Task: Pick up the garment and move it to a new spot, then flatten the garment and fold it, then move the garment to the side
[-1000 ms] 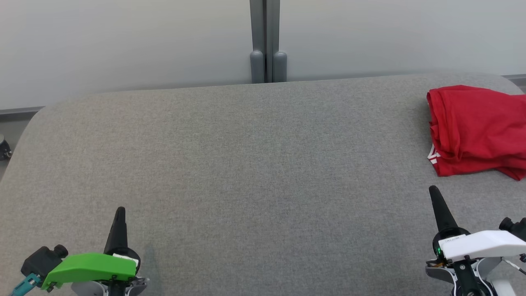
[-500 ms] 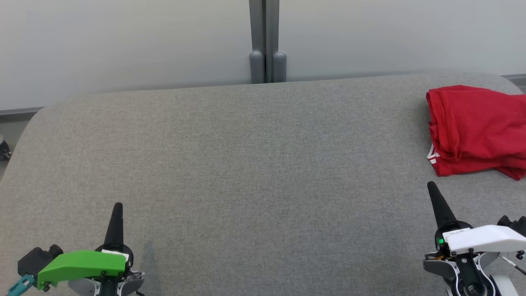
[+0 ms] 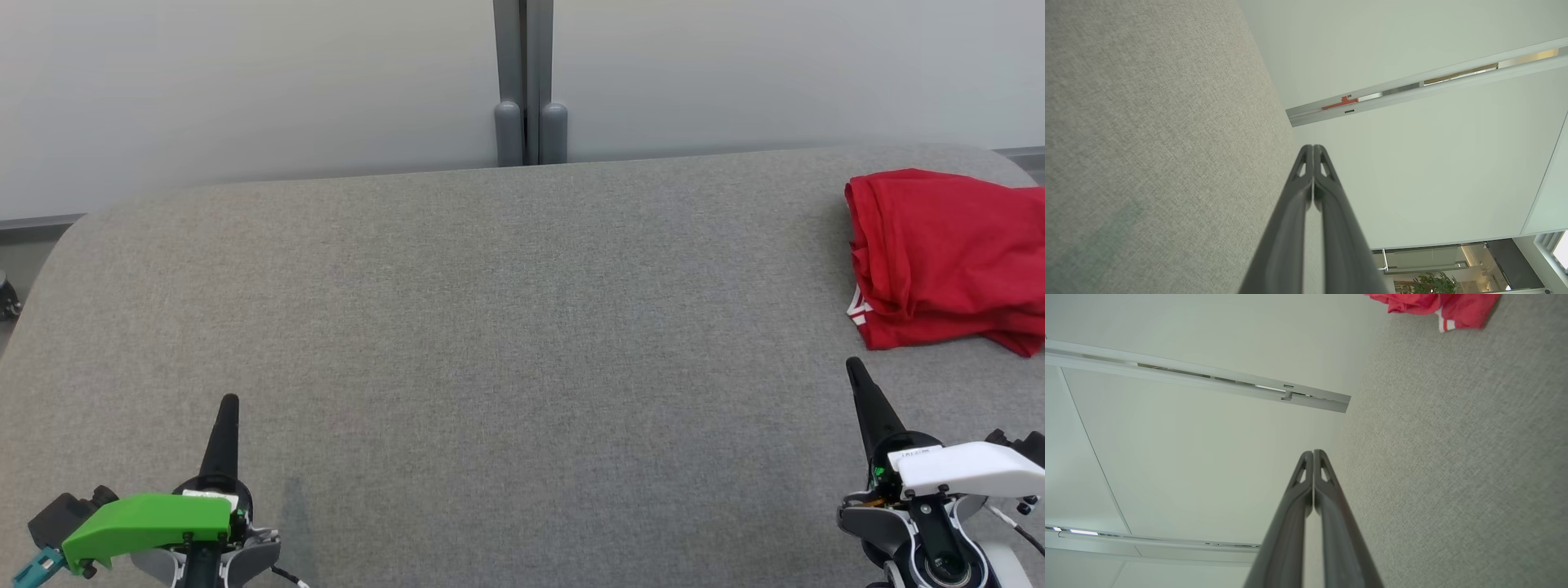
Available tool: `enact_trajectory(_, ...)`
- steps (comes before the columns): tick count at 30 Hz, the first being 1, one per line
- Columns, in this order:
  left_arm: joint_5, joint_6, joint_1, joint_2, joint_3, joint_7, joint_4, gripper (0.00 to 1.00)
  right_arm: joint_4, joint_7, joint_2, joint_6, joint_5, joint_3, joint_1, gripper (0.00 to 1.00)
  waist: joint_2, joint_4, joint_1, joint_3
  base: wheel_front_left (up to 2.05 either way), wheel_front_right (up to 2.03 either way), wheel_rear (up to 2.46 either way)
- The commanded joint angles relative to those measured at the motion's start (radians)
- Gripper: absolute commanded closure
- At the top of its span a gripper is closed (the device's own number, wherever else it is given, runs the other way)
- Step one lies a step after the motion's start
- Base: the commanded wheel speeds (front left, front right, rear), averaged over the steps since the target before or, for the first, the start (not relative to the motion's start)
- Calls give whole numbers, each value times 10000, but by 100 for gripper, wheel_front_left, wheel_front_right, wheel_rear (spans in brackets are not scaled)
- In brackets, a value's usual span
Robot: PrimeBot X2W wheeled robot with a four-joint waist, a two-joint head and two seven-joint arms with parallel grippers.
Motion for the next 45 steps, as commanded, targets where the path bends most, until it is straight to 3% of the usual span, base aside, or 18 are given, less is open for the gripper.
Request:
enact_trajectory(1, -238, -87, -240, 21, 92, 80, -29, 100, 14, 66, -9, -4, 226, -32, -220, 100, 0, -2, 0, -1, 0, 0, 0)
enact_trajectory(32, -2484, -281, -439, -92, 493, 644, 21, 100, 549, 533, 131, -4, 2292, -214, -637, 100, 0, -41, 0, -20, 0, 0, 0)
enact_trajectory(45, -2477, -278, -416, -88, 488, 658, 18, 100, 553, 550, 162, -4, 2234, -256, -616, 100, 0, -42, 0, -20, 0, 0, 0)
